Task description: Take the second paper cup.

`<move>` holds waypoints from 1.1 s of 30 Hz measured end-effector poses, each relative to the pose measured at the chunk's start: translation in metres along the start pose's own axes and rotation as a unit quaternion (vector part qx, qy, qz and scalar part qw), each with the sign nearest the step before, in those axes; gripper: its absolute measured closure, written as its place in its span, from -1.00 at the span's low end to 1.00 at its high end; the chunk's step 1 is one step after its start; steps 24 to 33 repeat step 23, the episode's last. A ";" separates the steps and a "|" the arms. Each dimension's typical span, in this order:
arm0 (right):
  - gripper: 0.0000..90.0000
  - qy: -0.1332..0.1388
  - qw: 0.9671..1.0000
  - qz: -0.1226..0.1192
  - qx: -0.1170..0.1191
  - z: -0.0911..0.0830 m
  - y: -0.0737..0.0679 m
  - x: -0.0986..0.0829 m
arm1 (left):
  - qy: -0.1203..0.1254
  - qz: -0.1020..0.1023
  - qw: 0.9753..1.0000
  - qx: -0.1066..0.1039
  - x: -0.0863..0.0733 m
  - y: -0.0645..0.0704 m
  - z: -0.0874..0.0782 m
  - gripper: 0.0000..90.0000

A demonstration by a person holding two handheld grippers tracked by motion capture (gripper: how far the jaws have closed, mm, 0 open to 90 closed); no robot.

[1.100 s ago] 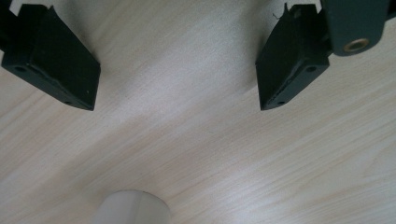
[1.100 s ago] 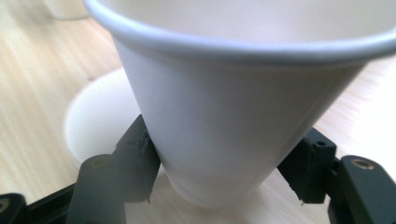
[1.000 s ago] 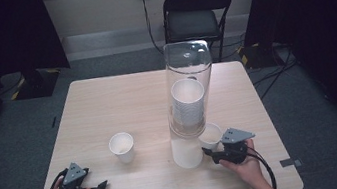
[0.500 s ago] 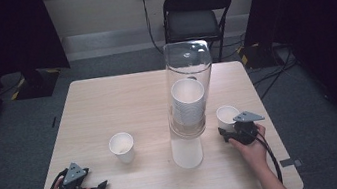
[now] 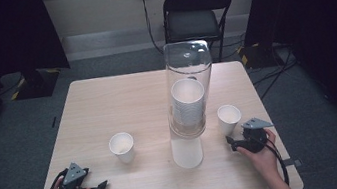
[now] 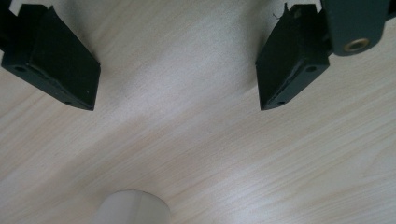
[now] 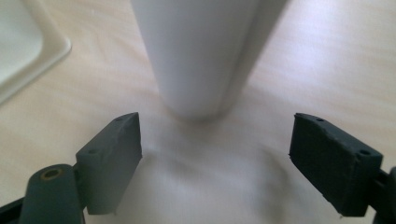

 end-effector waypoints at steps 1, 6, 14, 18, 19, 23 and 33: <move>-0.68 0.000 1.000 0.005 0.002 -0.003 0.001 -0.003 | 0.000 0.000 1.000 0.000 0.000 0.000 0.000 -0.71; -0.68 -0.029 1.000 -0.008 0.008 -0.020 0.000 -0.028 | 0.000 0.000 1.000 0.000 0.000 0.000 0.000 -0.71; -0.71 -0.036 0.998 -0.015 0.042 -0.034 -0.011 -0.045 | 0.001 0.000 1.000 0.000 0.000 0.000 0.000 -0.71; -0.71 -0.036 0.998 -0.019 0.044 -0.034 -0.010 -0.045 | 0.003 0.001 1.000 -0.001 0.000 0.001 0.000 -0.71; -0.71 -0.036 0.998 -0.020 0.045 -0.034 -0.010 -0.044 | 0.001 0.002 1.000 -0.001 0.000 0.001 0.000 -0.71; -0.71 -0.038 0.998 -0.020 0.046 -0.034 -0.010 -0.045 | 0.001 0.002 1.000 -0.001 0.000 0.001 0.000 -0.71; -0.71 -0.038 0.998 -0.020 0.046 -0.034 -0.010 -0.045 | 0.001 0.002 1.000 -0.001 0.000 0.001 0.000 -0.71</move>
Point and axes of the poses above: each handheld gripper's, and its own axes: z roughly forward along the jaws, x roughly out of its top, y roughly to its right, the point moved 3 cm from there along z, roughly forward along the jaws, and after that the axes turned 11 degrees about -y, right-handed, at the moved point
